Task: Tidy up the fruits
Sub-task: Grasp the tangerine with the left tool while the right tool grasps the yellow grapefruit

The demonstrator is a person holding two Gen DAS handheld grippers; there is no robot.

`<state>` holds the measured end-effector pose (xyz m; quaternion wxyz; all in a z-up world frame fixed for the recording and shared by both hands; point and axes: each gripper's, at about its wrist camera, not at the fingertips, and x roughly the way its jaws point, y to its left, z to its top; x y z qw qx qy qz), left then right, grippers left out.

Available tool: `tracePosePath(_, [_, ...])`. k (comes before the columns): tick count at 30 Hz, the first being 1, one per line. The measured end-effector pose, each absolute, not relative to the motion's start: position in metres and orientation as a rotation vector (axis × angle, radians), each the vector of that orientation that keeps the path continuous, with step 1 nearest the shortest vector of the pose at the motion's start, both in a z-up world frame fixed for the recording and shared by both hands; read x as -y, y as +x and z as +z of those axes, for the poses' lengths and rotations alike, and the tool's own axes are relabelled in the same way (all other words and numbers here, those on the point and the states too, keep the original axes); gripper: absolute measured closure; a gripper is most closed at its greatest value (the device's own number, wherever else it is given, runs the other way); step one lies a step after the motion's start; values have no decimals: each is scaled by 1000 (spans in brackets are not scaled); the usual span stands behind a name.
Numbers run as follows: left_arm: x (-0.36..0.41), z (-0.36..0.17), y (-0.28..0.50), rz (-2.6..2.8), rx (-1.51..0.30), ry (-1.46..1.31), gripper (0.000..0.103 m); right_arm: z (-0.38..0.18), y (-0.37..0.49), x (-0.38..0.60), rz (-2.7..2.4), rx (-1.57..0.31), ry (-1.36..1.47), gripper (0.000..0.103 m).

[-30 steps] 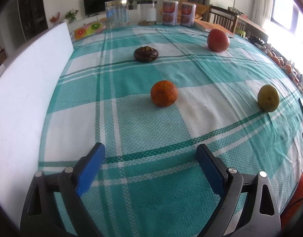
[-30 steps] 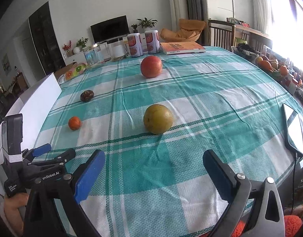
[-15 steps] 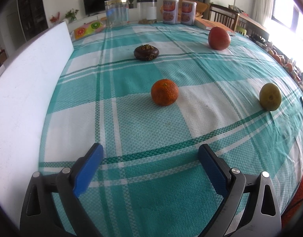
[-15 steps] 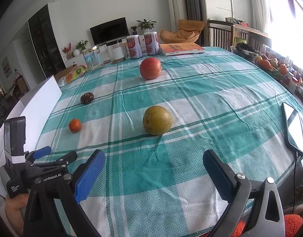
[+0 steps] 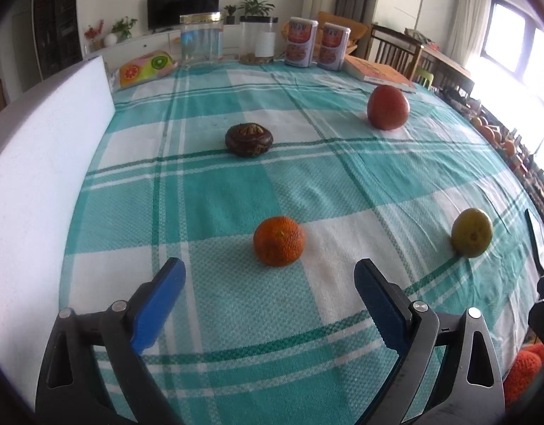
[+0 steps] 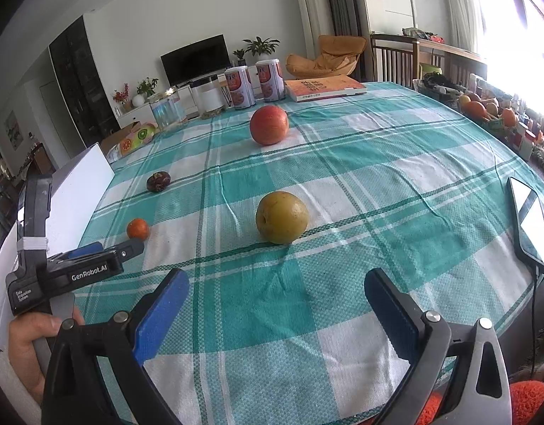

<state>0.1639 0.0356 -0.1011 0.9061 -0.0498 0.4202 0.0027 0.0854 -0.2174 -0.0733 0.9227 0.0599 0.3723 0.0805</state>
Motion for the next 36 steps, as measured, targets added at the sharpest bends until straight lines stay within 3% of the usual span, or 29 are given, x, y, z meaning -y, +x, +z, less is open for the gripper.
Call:
tracePosePath(1, [-34, -101, 169, 10, -868, -96, 8, -73, 86, 219, 165, -765, 130, 4])
tracePosePath(3, [-31, -105, 180, 13, -888, -81, 28, -73, 85, 222, 165, -764, 147, 4])
tracePosePath(7, [-23, -116, 188, 11, -915, -40, 48, -75, 87, 233, 172, -771, 211, 4])
tracePosePath(8, [-21, -115, 186, 7, -909, -25, 66, -77, 88, 238, 172, -776, 239, 4])
tracePosePath(9, [-20, -115, 185, 3, -908, -16, 71, -78, 89, 243, 172, -782, 271, 4])
tracePosePath(16, [-25, -111, 161, -35, -922, -82, 71, -101, 123, 255, 152, -926, 398, 4])
tracePosePath(29, [-27, -106, 136, -71, -952, -115, 72, -120, 190, 217, 173, -879, 236, 3])
tracePosePath(31, [-28, -109, 136, -68, -960, -121, 72, -119, 189, 218, 172, -868, 240, 8])
tracePosePath(32, [-28, -110, 136, -67, -966, -125, 72, -119, 188, 220, 172, -861, 247, 21])
tracePosePath(33, [-27, -110, 136, -65, -963, -126, 72, -119, 188, 222, 168, -858, 252, 41])
tracePosePath(35, [-26, -108, 135, -73, -962, -129, 72, -120, 188, 224, 198, -857, 286, 52])
tracePosePath(36, [-26, -107, 134, -75, -960, -129, 72, -119, 187, 224, 199, -856, 287, 52])
